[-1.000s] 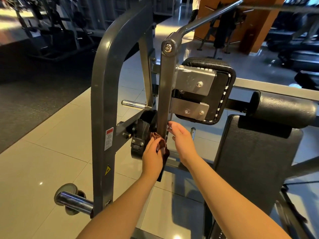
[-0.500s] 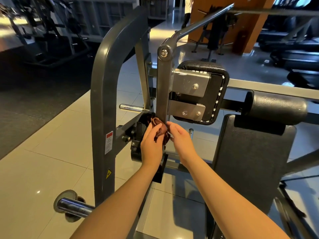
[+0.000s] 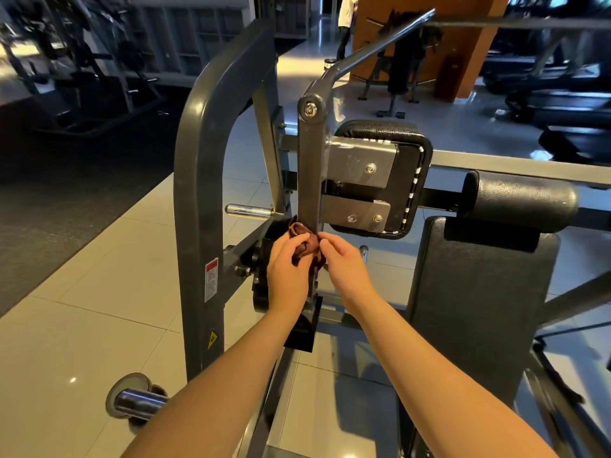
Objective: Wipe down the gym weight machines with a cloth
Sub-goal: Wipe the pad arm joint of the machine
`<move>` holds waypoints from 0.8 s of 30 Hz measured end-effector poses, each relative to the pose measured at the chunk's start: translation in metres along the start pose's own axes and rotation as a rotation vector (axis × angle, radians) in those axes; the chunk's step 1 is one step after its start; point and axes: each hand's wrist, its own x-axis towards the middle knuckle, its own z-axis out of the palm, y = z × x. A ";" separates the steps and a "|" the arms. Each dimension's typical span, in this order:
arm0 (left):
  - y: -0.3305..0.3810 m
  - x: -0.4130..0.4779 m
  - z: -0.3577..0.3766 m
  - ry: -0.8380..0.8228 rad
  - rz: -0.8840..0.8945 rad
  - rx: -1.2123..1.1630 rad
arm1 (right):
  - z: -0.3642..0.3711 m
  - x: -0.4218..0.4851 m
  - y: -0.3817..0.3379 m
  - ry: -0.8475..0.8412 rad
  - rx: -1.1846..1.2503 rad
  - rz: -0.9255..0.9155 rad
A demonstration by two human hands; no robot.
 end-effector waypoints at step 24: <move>0.017 0.038 -0.082 -0.576 0.271 -0.124 | 0.076 -0.060 -0.015 0.422 0.250 -0.095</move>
